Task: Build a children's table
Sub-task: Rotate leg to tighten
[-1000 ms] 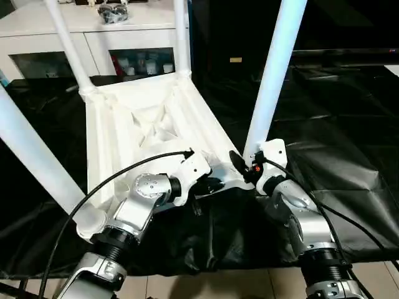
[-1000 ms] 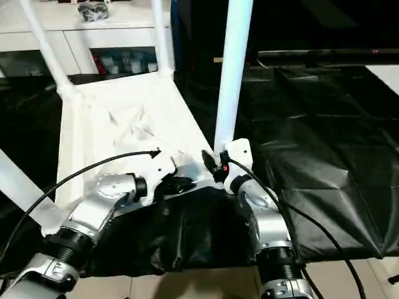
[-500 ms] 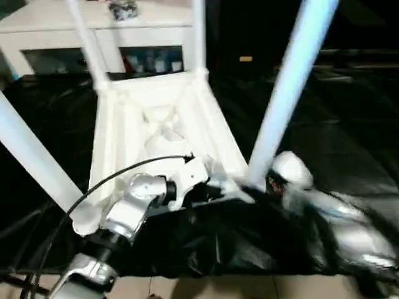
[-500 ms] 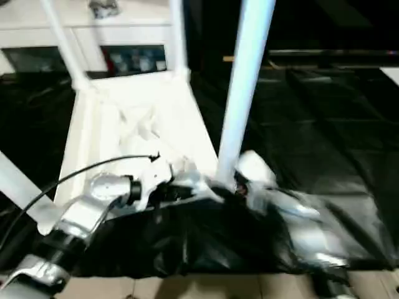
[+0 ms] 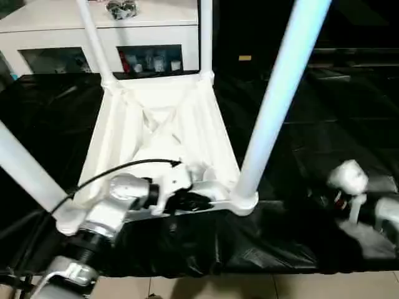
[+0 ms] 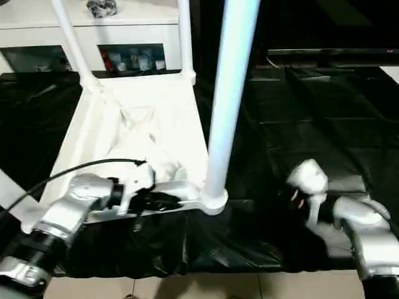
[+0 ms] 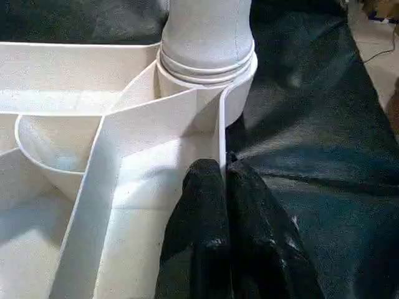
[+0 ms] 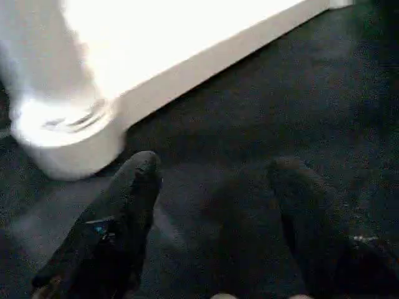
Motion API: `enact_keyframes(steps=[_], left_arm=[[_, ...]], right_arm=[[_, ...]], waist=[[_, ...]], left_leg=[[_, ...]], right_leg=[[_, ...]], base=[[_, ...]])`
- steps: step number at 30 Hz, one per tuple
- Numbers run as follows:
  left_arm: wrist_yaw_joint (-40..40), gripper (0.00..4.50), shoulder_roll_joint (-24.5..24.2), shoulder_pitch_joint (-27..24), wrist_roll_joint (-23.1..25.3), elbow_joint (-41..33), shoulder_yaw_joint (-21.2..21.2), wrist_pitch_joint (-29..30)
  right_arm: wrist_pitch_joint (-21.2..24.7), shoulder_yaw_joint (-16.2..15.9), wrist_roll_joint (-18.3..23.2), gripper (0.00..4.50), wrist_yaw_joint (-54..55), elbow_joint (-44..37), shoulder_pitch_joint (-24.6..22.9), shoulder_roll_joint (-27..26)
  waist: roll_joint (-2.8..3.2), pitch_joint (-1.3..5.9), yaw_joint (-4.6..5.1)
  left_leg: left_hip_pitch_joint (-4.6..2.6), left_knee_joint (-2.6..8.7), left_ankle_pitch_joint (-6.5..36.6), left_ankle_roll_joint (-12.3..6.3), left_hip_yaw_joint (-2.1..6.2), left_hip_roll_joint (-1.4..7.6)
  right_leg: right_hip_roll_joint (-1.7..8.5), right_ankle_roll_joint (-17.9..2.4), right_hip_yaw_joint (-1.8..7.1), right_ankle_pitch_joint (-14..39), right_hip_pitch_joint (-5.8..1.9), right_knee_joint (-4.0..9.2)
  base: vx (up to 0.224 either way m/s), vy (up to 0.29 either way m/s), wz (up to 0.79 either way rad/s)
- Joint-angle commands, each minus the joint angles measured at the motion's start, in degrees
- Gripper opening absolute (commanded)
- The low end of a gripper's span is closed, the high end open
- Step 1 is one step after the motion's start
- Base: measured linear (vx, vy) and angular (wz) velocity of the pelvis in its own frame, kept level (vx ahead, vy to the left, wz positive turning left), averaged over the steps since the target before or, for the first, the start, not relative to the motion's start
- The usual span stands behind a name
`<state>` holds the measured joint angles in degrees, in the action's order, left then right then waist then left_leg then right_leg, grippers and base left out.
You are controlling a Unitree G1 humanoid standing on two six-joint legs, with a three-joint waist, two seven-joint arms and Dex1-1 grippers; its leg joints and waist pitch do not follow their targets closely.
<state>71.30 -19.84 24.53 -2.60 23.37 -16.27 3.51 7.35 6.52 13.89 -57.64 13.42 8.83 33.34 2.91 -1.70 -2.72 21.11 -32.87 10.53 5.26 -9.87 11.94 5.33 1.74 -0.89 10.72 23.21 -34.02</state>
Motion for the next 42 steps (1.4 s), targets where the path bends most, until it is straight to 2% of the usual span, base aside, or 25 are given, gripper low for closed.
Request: enact_keyframes(steps=[1, 4, 5, 9, 13, 14, 16, 17, 18, 22, 23, 26, 27, 32, 42], left_arm=[[1.59, 0.00, -0.07, -0.06, -1.74, -2.24, -0.09, -1.82], [1.42, 0.00, -0.22, -0.05, -1.24, -1.59, -0.19, -2.55], [1.42, 0.00, -0.27, -0.03, -1.19, -1.47, -0.27, -2.60], [0.33, 0.00, -0.25, 0.32, -0.34, -0.57, -0.85, -3.18], [0.56, 0.00, -0.11, 0.52, -0.19, -0.31, -1.14, -2.51], [0.41, 0.00, -0.11, 0.74, 0.21, 0.05, -1.44, -2.59], [0.34, 0.00, -0.11, 0.87, 0.42, 0.29, -1.65, -2.56], [0.40, 0.00, -0.12, 1.01, 0.55, 0.46, -1.86, -2.49], [0.33, 0.00, 0.22, 1.34, 0.59, 0.85, -2.12, -2.43], [0.33, 0.00, 0.68, 1.81, 0.64, 1.28, -2.34, -2.42], [0.34, 0.00, 0.69, 1.82, 0.64, 1.29, -2.35, -2.42], [0.29, 0.00, 0.85, 2.09, 0.73, 1.51, -2.48, -2.37], [0.29, 0.00, 0.82, 2.10, 0.70, 1.48, -2.50, -2.33], [0.10, 0.00, 0.62, 2.19, 0.58, 1.63, -2.60, -2.41], [-0.07, 0.00, 0.57, 2.16, 0.70, 1.85, -2.68, -2.61]], right_arm=[[0.87, -0.81, 1.24, 3.09, -0.26, -3.06, -0.11, -1.00], [1.45, -3.18, 2.11, 3.09, -2.41, -5.69, -0.81, -1.72], [1.88, -3.80, 2.16, 3.31, -2.87, -5.95, -0.83, -1.70], [4.36, -7.56, 1.94, 3.64, -6.14, -6.52, -0.44, -0.87], [5.96, -8.70, 2.60, 3.96, -8.86, -7.75, -0.41, -0.03], [6.52, -9.35, 2.97, 4.08, -9.58, -8.42, -0.18, 0.25], [6.26, -9.83, 2.71, 4.27, -9.34, -8.45, 0.23, 0.04], [6.16, -10.31, 2.41, 4.32, -8.92, -8.35, 0.75, -0.40], [2.38, -12.23, -0.75, 4.40, -7.00, -7.00, 2.08, -1.95], [2.07, -14.40, -2.07, 4.40, -6.40, -4.88, 4.35, -4.34], [2.09, -14.41, -2.05, 4.40, -6.41, -4.85, 4.39, -4.39], [2.87, -15.12, -1.57, 4.40, -6.77, -3.26, 6.37, -5.86], [2.78, -15.28, -1.70, 4.13, -6.71, -2.80, 6.71, -6.00], [1.80, -16.07, -2.38, 3.79, -7.13, -0.69, 7.83, -5.72], [1.24, -16.04, -1.46, 2.85, -8.18, 2.74, 9.61, -5.97]], waist=[[-0.80, 3.09, -0.18], [-0.80, 3.10, -0.57], [-0.78, 3.06, -0.65], [-0.74, 3.05, -0.77], [-0.75, 3.08, -0.84], [-1.52, 3.07, -0.72], [-1.09, 3.07, -0.83], [-1.13, 3.09, -0.82], [-1.06, 3.10, -0.77], [-0.95, 3.04, -0.59], [-0.89, 3.07, -0.67], [-1.04, 3.17, -0.74], [-1.03, 3.21, -0.77], [-1.43, 3.20, -0.84], [-1.41, 3.12, -0.77]], left_leg=[[-0.19, 2.91, 9.72, -6.82, -0.77, 0.39], [-0.21, 2.93, 9.42, -6.84, -0.74, 0.43], [-0.20, 2.96, 9.67, -6.81, -0.73, 0.46], [-0.17, 3.03, 10.35, -6.08, -0.70, 0.46], [-0.16, 3.03, 10.51, -5.68, -0.67, 0.48], [-0.13, 2.95, 10.18, -5.95, -0.78, 0.44], [-0.09, 2.94, 9.68, -6.08, -0.70, 0.45], [-0.11, 2.90, 9.62, -6.08, -0.74, 0.42], [-0.06, 2.90, 9.44, -5.72, -0.68, 0.44], [-0.20, 3.10, 10.76, -4.72, -0.62, 0.38], [-0.39, 3.05, 10.92, -4.75, -0.69, 0.43], [-0.24, 2.98, 9.76, -5.08, -0.65, 0.40], [-0.20, 2.87, 9.15, -5.29, -0.68, 0.34], [-0.17, 2.80, 8.95, -5.60, -0.76, 0.31], [-0.12, 2.72, 9.61, -5.53, -0.74, 0.32]], right_leg=[[0.88, -16.14, 0.27, 4.56, -2.97, 3.42], [0.83, -15.76, 0.28, 3.95, -3.04, 3.28], [0.84, -15.65, 0.29, 4.14, -3.05, 3.28], [0.91, -15.54, 0.32, 4.98, -3.02, 3.28], [0.95, -15.32, 0.39, 4.97, -3.09, 3.25], [0.85, -15.27, 0.42, 4.52, -3.10, 3.29], [1.05, -15.30, 0.42, 4.92, -3.02, 3.20], [1.03, -15.25, 0.43, 5.03, -3.00, 3.23], [1.14, -15.19, 0.43, 5.57, -2.82, 3.21], [1.09, -14.58, 0.49, 7.40, -2.85, 3.34], [1.00, -14.86, 0.53, 6.71, -2.69, 3.32], [0.99, -15.29, 0.48, 4.64, -2.87, 3.01], [0.99, -15.52, 0.47, 3.49, -2.95, 2.89], [1.06, -15.41, 0.48, 4.29, -3.00, 2.94], [1.05, -15.36, 0.47, 5.77, -2.90, 2.90]], base=[[0.000, 0.000, 0.00], [0.000, 0.000, 0.00], [0.000, 0.000, 0.00], [0.000, 0.000, 0.00], [0.000, 0.000, 0.00], [0.000, 0.000, 0.00], [0.000, 0.000, 0.00], [0.000, 0.000, 0.00], [0.000, 0.000, 0.00], [0.000, 0.000, 0.00], [0.000, 0.000, 0.00], [0.000, 0.000, 0.00], [0.000, 0.000, 0.00], [0.000, 0.000, 0.00], [0.000, 0.000, 0.00]])
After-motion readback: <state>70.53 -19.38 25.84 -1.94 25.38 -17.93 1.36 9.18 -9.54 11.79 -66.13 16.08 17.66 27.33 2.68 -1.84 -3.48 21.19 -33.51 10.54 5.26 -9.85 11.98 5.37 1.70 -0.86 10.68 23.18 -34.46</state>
